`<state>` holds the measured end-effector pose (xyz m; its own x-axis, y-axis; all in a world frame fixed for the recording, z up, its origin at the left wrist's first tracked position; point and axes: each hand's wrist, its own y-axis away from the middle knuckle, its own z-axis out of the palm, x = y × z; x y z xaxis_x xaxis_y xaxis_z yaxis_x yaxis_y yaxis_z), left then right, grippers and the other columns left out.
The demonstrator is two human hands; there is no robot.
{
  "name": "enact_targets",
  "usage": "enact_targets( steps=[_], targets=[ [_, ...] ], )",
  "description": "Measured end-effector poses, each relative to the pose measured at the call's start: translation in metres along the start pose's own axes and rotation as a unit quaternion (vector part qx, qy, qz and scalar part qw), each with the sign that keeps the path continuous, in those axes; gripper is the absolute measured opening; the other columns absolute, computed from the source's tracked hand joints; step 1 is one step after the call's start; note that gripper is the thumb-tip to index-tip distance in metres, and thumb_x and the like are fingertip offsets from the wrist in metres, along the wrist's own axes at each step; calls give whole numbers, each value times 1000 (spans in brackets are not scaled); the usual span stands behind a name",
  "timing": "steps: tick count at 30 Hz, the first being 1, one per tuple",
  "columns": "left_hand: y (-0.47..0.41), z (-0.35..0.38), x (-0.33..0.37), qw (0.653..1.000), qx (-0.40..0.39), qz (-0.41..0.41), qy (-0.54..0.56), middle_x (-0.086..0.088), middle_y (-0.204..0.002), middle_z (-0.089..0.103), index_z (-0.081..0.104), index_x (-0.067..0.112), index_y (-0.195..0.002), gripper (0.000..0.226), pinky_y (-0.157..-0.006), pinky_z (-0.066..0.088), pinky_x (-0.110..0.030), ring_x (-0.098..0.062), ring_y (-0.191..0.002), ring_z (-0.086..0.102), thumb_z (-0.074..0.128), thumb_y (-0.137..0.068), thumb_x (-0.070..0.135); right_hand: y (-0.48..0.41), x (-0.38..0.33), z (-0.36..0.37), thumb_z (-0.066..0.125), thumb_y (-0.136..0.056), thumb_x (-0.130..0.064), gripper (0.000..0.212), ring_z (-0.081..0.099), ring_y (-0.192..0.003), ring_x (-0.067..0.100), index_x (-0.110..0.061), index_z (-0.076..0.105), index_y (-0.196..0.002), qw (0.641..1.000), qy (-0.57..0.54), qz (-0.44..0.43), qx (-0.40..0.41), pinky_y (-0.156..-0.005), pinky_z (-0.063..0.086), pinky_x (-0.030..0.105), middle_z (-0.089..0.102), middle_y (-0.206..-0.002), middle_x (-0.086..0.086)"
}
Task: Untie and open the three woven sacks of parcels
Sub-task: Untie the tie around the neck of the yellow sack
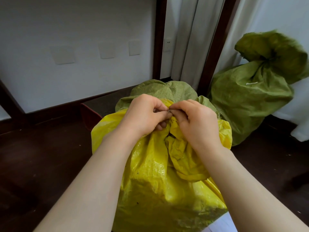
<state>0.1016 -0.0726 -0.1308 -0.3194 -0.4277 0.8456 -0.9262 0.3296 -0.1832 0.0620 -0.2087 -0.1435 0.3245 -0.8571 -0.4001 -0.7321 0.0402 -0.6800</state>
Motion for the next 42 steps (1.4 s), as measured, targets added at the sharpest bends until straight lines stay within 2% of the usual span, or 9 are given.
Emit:
enact_targets(
  steps=[4, 9, 14, 20, 28, 32, 36, 39, 42],
  targets=[
    [2, 0, 0, 1000, 4, -5, -4, -2, -60, 67, 70, 19, -75, 9, -55, 50, -24, -13, -47, 59, 69, -83, 15, -2, 2, -3, 60, -85, -24, 16, 65, -86, 21, -21, 73, -93, 998, -26, 32, -41, -72, 51, 34, 71, -89, -2],
    [5, 1, 1, 1000, 1, 4, -19, -2, -62, 67, 70, 20, -76, 9, -56, 52, -29, -19, -52, 61, 69, -83, 15, 5, 0, 1, 56, -83, -23, 15, 65, -79, 25, -19, 71, -86, 998, 56, -36, -10, -52, 52, 35, 68, -80, 0],
    [6, 0, 0, 1000, 13, 3, -7, -1, -61, 66, 67, 22, -75, 12, -61, 55, -32, -17, -52, 62, 68, -84, 16, -1, -1, 4, 55, -91, -23, 15, 57, -98, 18, -22, 69, -97, 998, -5, 50, -46, -73, 46, 35, 66, -97, -5],
    [8, 2, -2, 1000, 10, -1, 25, -9, -69, 68, 69, 15, -78, 8, -74, 58, -44, -25, -65, 68, 70, -81, 8, 9, 3, 7, 49, -87, -29, 24, 63, -82, 23, -16, 69, -87, 999, 37, -34, -3, -55, 52, 35, 67, -83, -1],
    [7, 2, -3, 999, 21, -5, 41, -7, -64, 66, 67, 17, -75, 11, -71, 59, -39, -21, -60, 66, 70, -82, 8, -2, 4, -1, 66, -85, -17, 16, 62, -96, 14, -17, 69, -100, 987, -114, 90, -74, -88, 49, 34, 68, -94, -8],
    [7, 1, -2, 999, -4, 5, 44, 0, -66, 62, 65, 18, -73, 22, -71, 55, -28, -11, -61, 59, 70, -77, -3, 2, 9, -6, 68, -81, -10, 25, 62, -97, 5, -17, 64, -105, 976, -164, 112, -84, -90, 49, 27, 64, -95, -15],
    [9, 0, -1, 997, -29, 2, 77, -3, -70, 62, 65, 7, -82, 18, -58, 53, -12, 2, -49, 59, 64, -80, -11, 4, 10, -8, 69, -77, -7, 32, 60, -96, 0, -22, 62, -104, 962, -216, 133, -104, -90, 48, 21, 63, -98, -18],
    [10, -1, -2, 994, -39, 4, 101, -5, -71, 63, 65, 8, -85, 17, -59, 53, -11, 2, -52, 61, 59, -84, -8, 3, 13, -9, 79, -70, -15, 40, 59, -95, -2, -26, 59, -103, 960, -217, 134, -118, -87, 47, 14, 62, -96, -19],
    [10, -2, -2, 992, -49, -9, 118, -9, -77, 66, 66, 4, -92, 11, -61, 54, -11, 1, -57, 62, 57, -88, -2, 1, 18, -9, 77, -70, -3, 40, 63, -93, 6, -20, 59, -101, 948, -256, 150, -113, -88, 50, 21, 65, -96, -10]
  ],
)
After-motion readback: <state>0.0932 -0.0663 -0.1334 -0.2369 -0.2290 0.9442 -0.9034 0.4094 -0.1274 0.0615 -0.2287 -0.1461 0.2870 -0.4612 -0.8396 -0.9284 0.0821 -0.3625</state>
